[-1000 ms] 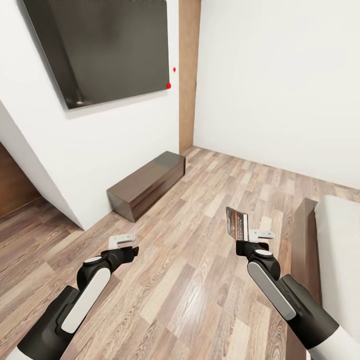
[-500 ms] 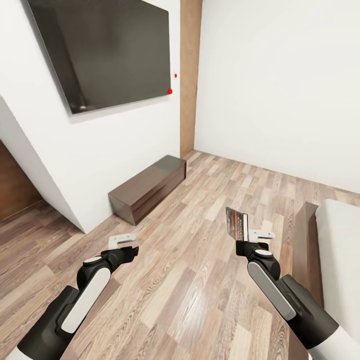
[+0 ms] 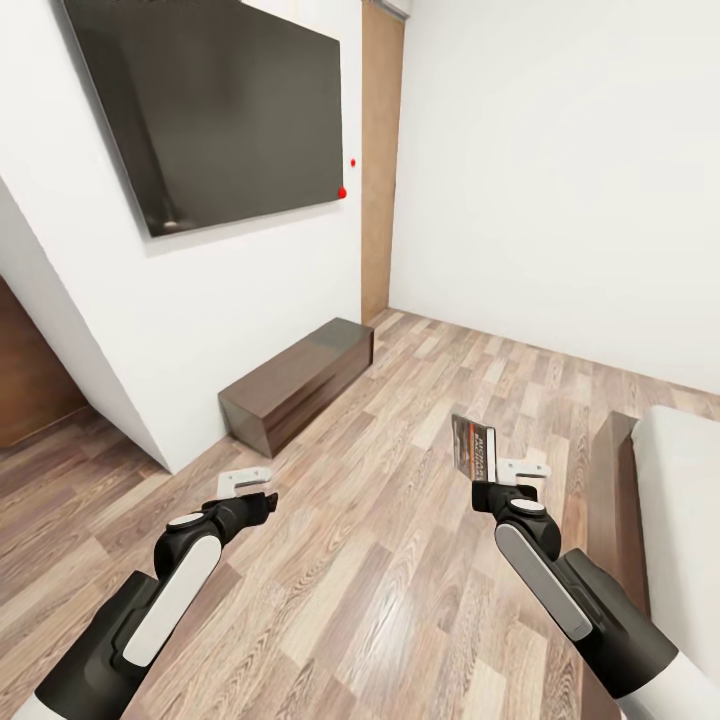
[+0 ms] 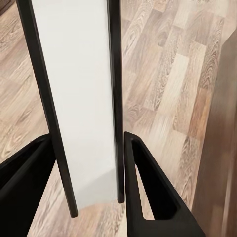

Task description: In the bedroom, move the book from the bed onto either nightstand, and place the two sandals side by side next to the bed.

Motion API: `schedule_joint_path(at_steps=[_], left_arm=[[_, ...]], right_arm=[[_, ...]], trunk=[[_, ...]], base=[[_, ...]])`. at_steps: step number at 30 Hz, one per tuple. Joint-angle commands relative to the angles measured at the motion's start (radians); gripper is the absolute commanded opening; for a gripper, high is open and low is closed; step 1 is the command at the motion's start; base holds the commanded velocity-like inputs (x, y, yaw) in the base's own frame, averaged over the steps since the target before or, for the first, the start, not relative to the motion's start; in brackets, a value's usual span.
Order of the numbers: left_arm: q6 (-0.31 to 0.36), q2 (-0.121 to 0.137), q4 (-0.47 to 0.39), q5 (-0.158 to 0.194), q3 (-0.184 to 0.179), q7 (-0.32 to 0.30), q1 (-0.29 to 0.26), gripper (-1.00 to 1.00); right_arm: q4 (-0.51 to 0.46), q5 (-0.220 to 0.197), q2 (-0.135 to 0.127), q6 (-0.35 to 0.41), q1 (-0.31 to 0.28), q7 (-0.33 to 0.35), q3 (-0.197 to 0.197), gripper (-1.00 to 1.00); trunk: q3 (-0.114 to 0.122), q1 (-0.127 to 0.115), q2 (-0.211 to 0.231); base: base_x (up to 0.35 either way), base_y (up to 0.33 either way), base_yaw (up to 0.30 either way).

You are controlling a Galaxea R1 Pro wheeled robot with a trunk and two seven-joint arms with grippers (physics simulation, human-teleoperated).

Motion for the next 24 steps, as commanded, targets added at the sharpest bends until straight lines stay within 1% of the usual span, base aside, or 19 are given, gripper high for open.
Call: schedule_joint_path(at_steps=[1, 24], left_arm=[[0.001, 0.001, -0.001, 0.010, -0.002, 0.010, -0.001, 1.00], [-0.004, 0.002, -0.001, 0.010, -0.001, 0.012, -0.001, 1.00]], right_arm=[[-0.001, -0.007, -0.001, 0.003, -0.002, -0.010, 0.003, -1.00], [0.000, -0.007, -0.001, 0.003, -0.002, -0.010, 0.003, -1.00]], trunk=[[0.000, 0.001, -0.002], [0.038, 0.001, -0.002]], base=[[0.000, 0.000, 0.000], [0.000, 0.000, 0.000]])
